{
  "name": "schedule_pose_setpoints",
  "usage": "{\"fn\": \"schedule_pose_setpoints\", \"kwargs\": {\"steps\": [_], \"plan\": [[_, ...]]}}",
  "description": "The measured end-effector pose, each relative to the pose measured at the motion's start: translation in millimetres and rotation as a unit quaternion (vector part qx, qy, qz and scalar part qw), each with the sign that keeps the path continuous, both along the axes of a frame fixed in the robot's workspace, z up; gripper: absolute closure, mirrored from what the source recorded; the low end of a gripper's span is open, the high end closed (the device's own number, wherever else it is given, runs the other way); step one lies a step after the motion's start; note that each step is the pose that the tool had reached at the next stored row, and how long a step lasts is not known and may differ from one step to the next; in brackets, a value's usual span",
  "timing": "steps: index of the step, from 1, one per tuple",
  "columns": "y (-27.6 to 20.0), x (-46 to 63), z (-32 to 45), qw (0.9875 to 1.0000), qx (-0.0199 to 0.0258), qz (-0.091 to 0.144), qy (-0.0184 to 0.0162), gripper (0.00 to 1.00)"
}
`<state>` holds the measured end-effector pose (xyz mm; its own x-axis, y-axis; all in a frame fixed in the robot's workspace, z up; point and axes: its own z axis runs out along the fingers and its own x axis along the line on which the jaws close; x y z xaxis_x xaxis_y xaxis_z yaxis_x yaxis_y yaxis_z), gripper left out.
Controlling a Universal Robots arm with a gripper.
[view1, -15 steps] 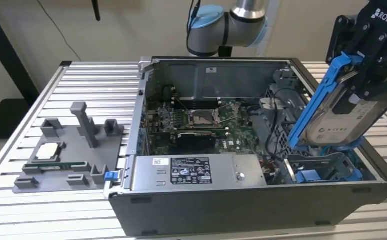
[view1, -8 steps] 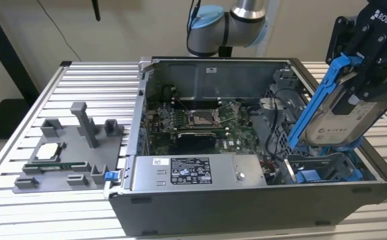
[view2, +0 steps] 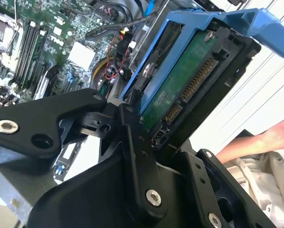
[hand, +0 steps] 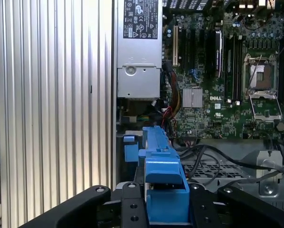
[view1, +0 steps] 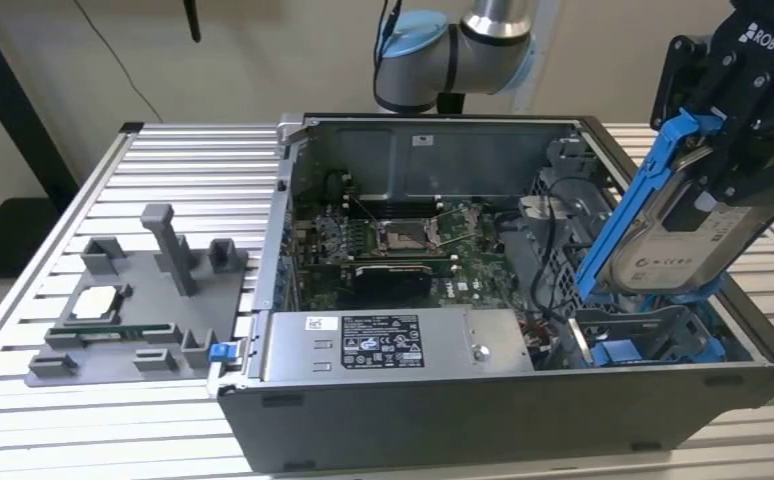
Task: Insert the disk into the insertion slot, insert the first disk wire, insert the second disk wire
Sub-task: 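Insert the disk into the insertion slot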
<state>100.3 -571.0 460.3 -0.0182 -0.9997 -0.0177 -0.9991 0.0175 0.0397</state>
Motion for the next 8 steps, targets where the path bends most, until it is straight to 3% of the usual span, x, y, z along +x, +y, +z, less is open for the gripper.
{"fn": "schedule_pose_setpoints", "kwargs": {"steps": [8], "plan": [[0.0,0.1,-2.1,1.0000,0.0006,0.000,0.0000,1.00]]}}
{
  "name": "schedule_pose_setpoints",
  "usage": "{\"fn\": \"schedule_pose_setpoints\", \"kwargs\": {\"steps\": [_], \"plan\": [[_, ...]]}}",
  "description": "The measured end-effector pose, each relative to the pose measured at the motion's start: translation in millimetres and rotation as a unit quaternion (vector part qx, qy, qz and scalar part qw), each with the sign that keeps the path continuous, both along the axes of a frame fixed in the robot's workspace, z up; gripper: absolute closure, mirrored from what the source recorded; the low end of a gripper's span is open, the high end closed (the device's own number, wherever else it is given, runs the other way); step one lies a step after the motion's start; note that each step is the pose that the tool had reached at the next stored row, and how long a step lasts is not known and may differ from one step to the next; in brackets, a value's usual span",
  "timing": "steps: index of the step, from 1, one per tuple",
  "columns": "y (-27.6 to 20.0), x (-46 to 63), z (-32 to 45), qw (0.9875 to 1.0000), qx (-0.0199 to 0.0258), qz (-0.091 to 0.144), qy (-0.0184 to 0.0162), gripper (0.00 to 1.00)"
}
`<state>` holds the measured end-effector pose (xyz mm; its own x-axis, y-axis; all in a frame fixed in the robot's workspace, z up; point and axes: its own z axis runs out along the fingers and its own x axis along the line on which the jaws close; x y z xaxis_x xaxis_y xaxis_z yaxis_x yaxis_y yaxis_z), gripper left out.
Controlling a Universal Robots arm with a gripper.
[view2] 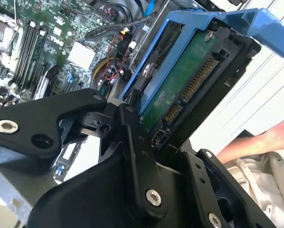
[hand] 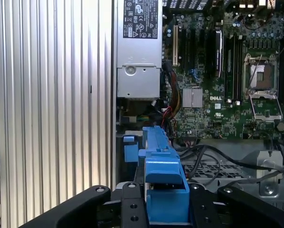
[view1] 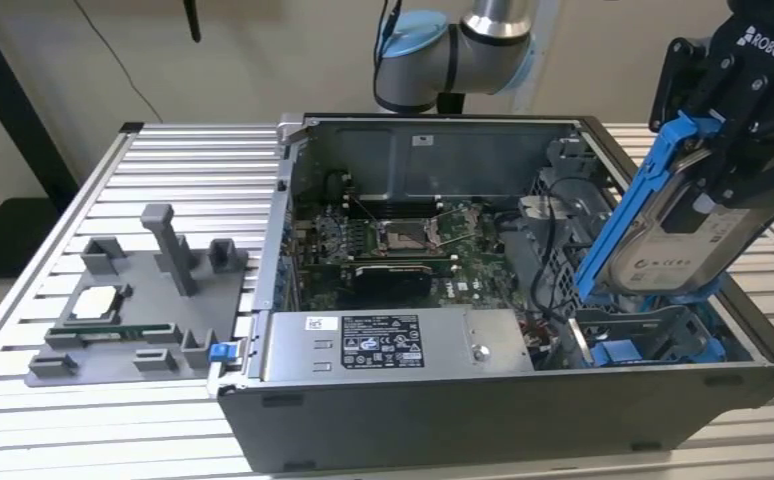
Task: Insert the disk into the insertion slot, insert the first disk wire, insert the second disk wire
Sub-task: 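Insert the disk into the insertion slot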
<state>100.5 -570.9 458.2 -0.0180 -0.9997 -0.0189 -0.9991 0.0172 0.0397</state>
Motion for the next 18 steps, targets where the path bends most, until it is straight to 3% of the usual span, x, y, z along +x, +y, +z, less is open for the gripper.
{"fn": "schedule_pose_setpoints", "kwargs": {"steps": [18], "plan": [[0.0,1.2,-17.9,1.0000,0.0032,0.000,0.0000,1.00]]}}
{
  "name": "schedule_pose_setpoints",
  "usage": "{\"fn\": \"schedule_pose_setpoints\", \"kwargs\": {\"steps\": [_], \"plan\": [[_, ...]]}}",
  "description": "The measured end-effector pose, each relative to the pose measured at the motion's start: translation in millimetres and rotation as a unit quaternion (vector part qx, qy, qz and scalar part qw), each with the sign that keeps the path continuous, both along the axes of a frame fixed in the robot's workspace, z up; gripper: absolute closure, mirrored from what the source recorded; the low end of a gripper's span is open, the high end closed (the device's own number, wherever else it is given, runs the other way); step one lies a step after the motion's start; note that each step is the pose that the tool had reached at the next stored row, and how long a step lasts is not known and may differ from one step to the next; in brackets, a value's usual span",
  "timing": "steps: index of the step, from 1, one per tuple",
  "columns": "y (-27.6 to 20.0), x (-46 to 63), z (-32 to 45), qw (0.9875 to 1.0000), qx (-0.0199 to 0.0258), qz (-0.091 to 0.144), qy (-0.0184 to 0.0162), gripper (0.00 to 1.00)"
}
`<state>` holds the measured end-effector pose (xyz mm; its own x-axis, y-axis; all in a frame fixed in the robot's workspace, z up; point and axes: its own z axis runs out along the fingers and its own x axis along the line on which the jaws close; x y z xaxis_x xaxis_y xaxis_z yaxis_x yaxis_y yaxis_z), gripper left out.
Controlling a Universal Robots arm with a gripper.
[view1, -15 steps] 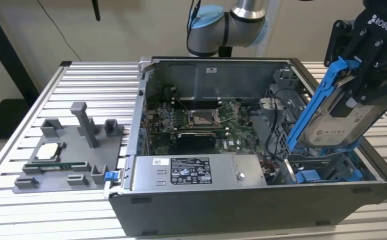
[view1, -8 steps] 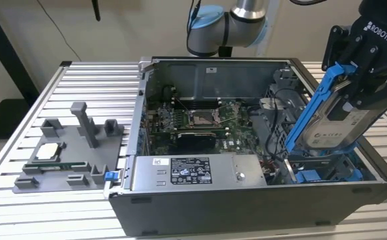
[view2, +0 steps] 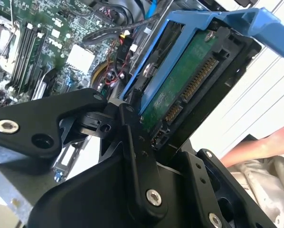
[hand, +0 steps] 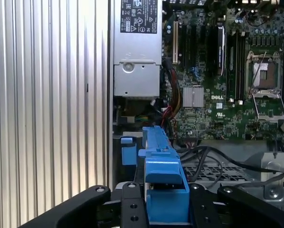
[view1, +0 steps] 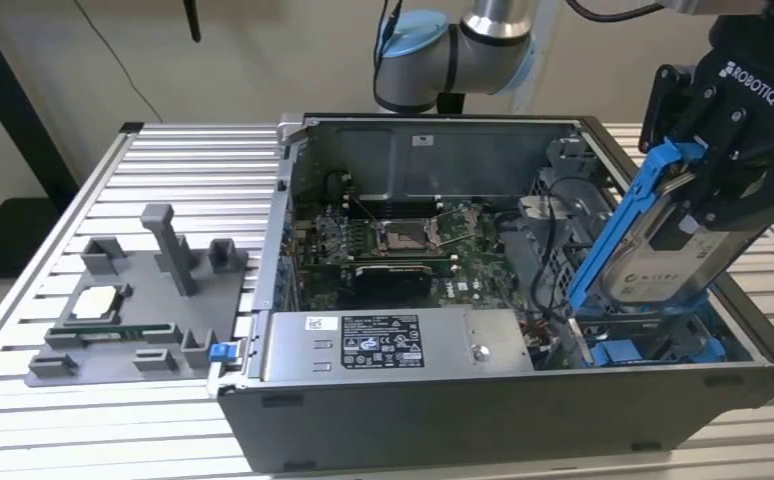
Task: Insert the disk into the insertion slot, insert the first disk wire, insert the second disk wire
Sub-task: 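Insert the disk into the insertion slot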
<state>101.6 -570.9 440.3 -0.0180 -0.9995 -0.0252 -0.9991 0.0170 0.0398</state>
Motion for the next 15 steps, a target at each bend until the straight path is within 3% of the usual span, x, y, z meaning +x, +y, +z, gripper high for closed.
{"fn": "schedule_pose_setpoints", "kwargs": {"steps": [4,9,15], "plan": [[-0.5,1.0,-2.8,1.0000,0.0005,0.000,-0.0003,1.00],[-0.9,1.8,-9.8,1.0000,0.0006,0.000,-0.0046,1.00],[-2.5,13.1,-17.6,1.0000,0.0006,0.000,-0.0053,1.00]]}}
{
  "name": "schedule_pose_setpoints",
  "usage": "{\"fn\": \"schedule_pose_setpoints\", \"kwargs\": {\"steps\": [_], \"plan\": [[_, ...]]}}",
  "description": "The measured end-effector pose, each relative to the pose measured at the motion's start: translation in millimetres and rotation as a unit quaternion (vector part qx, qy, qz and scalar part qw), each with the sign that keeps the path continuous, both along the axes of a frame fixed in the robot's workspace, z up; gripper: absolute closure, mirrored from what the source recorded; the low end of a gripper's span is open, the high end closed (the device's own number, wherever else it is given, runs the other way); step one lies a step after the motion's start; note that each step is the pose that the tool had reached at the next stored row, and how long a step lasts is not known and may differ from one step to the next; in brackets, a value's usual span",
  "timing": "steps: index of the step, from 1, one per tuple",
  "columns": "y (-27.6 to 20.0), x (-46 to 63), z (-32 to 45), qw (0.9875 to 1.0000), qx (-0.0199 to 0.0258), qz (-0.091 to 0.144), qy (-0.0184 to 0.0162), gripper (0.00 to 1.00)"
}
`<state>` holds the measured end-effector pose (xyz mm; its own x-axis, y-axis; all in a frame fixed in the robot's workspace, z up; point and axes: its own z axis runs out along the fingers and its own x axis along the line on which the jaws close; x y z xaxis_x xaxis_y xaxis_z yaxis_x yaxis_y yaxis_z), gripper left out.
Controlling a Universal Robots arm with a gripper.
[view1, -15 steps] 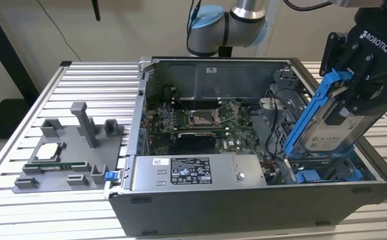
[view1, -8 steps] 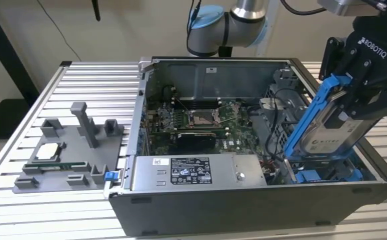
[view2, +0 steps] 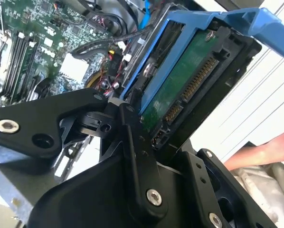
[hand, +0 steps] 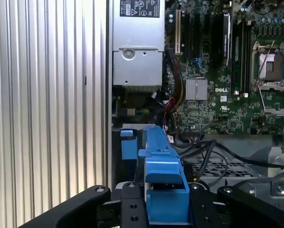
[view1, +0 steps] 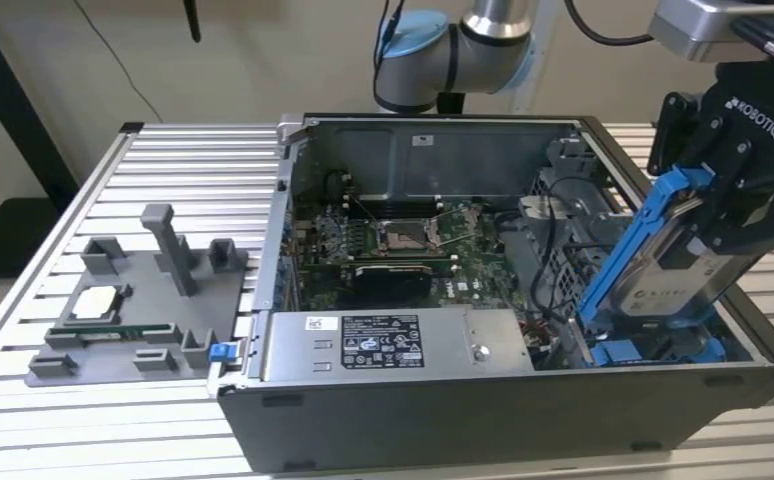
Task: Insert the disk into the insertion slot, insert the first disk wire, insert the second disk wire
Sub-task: 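Insert the disk into the insertion slot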
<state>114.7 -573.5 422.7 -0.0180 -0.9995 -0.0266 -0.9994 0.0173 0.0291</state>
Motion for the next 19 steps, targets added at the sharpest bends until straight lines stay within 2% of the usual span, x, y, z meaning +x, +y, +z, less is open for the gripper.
{"fn": "schedule_pose_setpoints", "kwargs": {"steps": [9,16,19], "plan": [[-0.4,5.0,-10.2,1.0000,0.0002,-0.006,-0.0004,1.00],[-1.0,5.2,-15.6,1.0000,0.0002,-0.009,-0.0004,1.00],[-1.0,5.2,-20.3,0.9999,0.0001,-0.010,-0.0004,1.00]]}}
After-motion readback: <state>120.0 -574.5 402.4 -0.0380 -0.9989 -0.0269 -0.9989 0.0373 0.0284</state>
